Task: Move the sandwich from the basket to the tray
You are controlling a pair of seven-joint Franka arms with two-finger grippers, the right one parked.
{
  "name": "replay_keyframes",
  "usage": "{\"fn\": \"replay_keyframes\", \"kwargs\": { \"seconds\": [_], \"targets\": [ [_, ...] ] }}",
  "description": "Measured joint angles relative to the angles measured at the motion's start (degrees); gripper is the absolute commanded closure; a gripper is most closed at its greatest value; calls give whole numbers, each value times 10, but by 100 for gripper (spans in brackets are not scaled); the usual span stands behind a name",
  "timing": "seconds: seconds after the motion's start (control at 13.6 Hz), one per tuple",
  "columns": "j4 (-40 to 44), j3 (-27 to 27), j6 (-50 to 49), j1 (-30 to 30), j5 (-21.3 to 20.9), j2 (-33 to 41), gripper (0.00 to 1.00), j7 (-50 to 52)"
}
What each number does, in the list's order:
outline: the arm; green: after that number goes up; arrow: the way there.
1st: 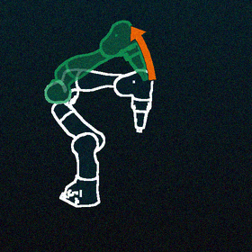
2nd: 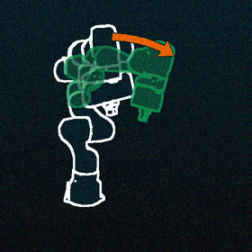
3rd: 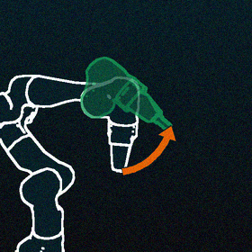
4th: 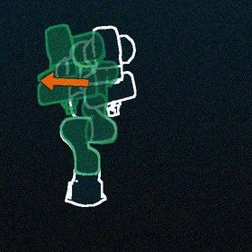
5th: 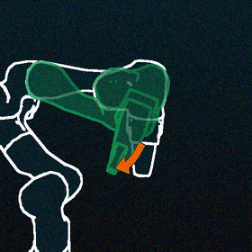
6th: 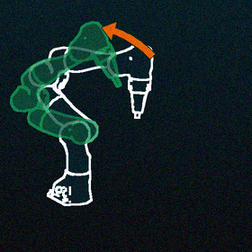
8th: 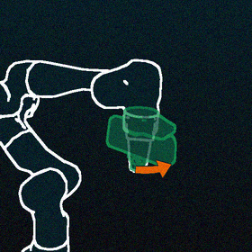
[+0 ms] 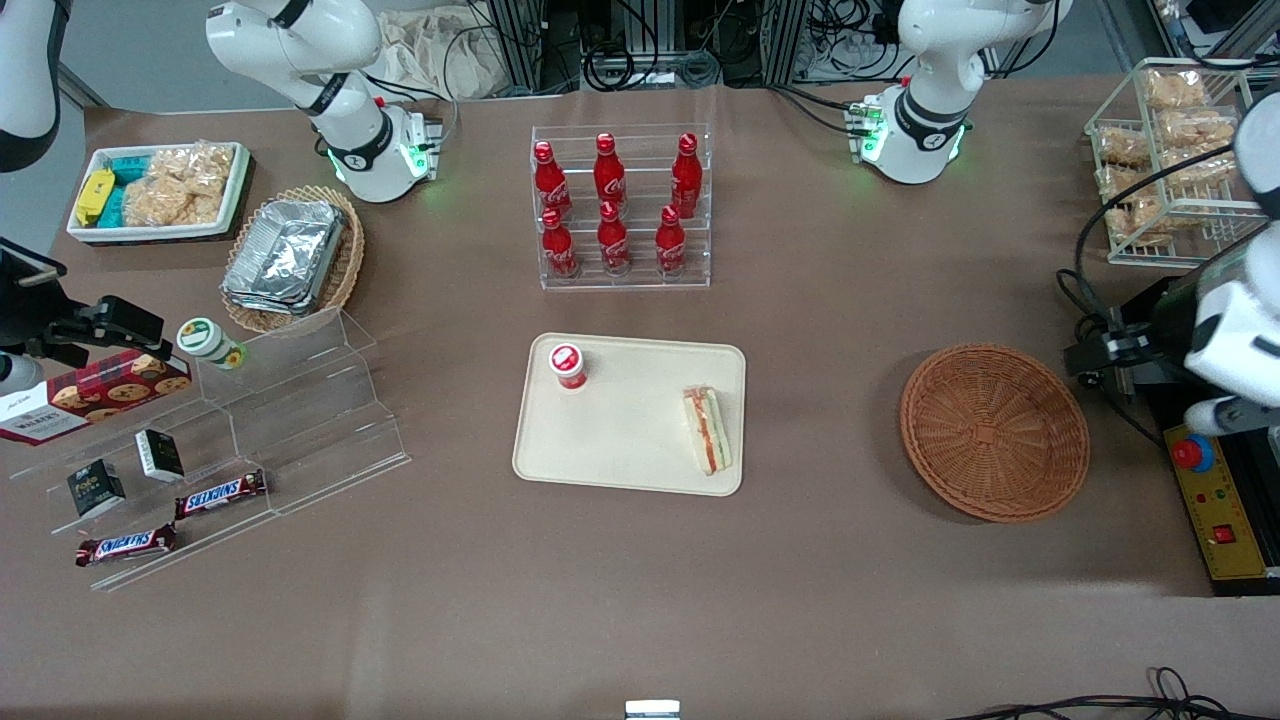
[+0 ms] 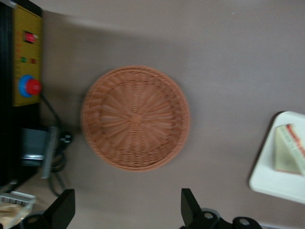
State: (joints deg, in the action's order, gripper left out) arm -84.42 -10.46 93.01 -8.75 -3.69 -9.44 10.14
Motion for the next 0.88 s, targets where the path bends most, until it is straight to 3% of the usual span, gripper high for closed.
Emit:
{"fn": "replay_keyframes", "kwargs": {
  "seconds": [0.22, 0.66, 0.88],
  "targets": [
    [-56, 69, 6, 42, 3, 64, 0, -49],
    [-246, 110, 110, 60, 20, 213, 0, -65],
    [-294, 116, 140, 60, 36, 243, 0, -67]
  ]
}}
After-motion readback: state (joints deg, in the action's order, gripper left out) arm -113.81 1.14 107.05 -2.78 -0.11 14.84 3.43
